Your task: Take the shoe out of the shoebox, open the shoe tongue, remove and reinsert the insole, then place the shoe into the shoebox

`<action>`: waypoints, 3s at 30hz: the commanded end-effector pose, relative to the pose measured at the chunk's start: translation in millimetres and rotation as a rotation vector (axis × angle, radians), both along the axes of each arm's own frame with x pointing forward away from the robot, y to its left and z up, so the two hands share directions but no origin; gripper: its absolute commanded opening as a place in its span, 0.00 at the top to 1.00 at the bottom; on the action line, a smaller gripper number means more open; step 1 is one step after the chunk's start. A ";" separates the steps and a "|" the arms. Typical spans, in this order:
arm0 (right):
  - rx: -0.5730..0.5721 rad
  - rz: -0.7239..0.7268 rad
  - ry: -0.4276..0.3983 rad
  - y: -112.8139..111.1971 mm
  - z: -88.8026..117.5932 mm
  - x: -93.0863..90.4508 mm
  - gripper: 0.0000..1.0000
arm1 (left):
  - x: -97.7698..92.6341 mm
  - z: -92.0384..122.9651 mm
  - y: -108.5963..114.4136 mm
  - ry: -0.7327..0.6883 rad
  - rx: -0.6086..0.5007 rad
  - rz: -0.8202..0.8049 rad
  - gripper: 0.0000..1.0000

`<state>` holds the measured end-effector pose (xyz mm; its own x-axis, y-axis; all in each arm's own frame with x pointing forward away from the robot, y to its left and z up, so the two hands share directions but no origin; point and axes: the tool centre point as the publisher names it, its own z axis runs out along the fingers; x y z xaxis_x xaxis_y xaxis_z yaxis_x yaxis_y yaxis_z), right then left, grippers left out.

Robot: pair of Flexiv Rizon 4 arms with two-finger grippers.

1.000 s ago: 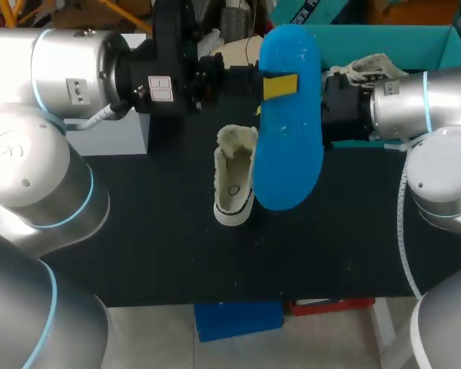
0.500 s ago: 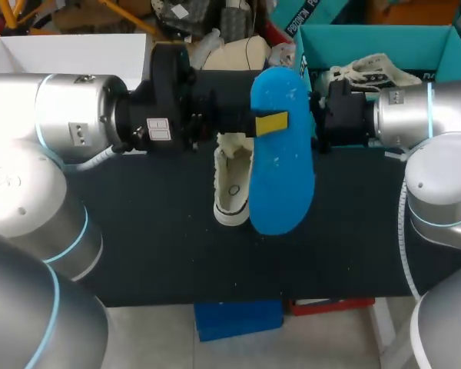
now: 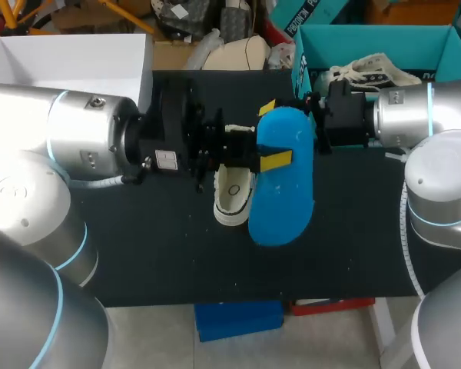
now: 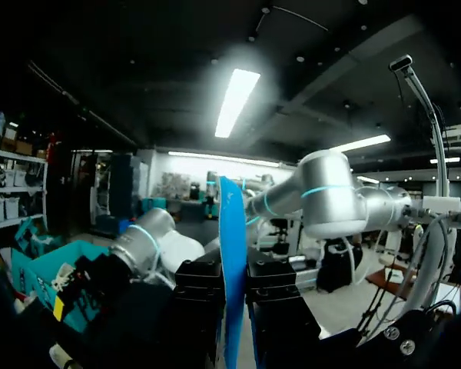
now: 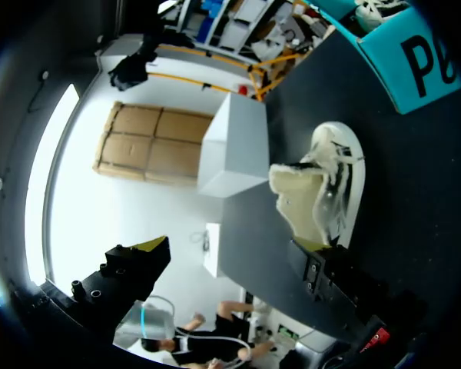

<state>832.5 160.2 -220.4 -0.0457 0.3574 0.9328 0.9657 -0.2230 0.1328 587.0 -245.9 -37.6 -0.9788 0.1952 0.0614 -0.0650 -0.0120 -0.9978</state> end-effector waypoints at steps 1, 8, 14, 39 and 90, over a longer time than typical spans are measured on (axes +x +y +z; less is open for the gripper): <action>0.001 -0.003 -0.002 1.1 -0.6 -0.3 0.00 | -9.1 -35.1 19.0 -0.097 -0.048 -0.005 1.00; 0.001 -0.003 -0.002 1.1 -0.6 -0.3 0.00 | -3.9 -74.5 34.0 -0.359 -0.043 -0.050 1.00; 0.001 -0.003 -0.002 1.1 -0.6 -0.3 0.00 | 11.2 -101.4 38.6 -0.422 0.020 -0.031 1.00; 0.001 -0.003 -0.002 1.1 -0.6 -0.3 0.00 | -7.3 -118.7 54.5 -0.717 -0.120 0.017 1.00; 0.001 -0.003 -0.002 1.1 -0.6 -0.3 0.00 | 115.5 -218.5 58.4 -1.980 -0.102 0.087 1.00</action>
<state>832.6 159.9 -220.0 -0.0459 0.3574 0.9328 0.9659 -0.2224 0.1328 703.5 -186.2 -256.6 0.3382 0.0787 -0.9378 0.9409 -0.0078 0.3387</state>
